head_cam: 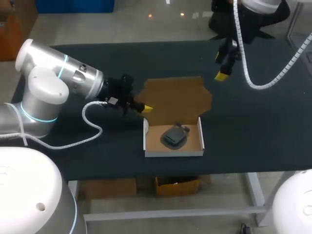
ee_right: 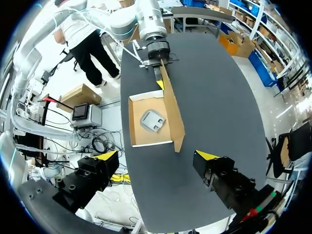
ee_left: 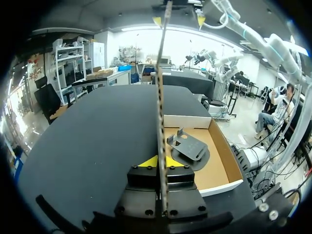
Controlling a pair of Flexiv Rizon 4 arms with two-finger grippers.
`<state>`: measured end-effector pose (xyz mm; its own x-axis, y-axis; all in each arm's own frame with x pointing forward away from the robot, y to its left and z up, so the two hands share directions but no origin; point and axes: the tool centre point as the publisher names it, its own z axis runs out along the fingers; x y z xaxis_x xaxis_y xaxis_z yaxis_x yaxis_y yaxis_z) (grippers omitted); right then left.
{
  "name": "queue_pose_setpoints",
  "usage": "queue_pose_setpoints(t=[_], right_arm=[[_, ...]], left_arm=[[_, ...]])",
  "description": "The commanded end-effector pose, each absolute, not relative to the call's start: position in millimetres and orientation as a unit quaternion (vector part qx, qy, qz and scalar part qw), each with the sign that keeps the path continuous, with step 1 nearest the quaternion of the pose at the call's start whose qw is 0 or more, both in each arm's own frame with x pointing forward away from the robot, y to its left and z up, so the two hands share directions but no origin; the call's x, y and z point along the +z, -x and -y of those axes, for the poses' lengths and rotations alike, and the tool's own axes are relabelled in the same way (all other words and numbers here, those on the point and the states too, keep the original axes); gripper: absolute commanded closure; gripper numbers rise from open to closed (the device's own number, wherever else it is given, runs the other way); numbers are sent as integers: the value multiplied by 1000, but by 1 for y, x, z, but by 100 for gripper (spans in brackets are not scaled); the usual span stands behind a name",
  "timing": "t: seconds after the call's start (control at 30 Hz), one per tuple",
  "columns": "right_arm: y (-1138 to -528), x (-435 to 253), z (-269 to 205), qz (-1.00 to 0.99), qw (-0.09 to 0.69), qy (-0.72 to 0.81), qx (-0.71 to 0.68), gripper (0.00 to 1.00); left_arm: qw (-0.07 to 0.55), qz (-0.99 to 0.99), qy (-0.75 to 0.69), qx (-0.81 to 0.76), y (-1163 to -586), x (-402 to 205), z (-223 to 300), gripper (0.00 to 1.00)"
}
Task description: Assemble the packaging by folding the flat box into shape, placing the metal phone stand inside, and closing the box properly
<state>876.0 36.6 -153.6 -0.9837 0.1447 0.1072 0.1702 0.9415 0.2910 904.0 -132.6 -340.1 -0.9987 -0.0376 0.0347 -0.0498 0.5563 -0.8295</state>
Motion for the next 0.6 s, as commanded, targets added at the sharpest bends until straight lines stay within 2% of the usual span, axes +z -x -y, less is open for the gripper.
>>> queue_pose_setpoints(t=[0.03,0.6], right_arm=[[-880,-150,-47,986,35,75,-143,0],[-899,-151,-66,988,26,65,-140,0]], left_arm=[[6,882,-24,470,-902,-344,134,100],[6,882,-24,470,-902,-344,134,100]])
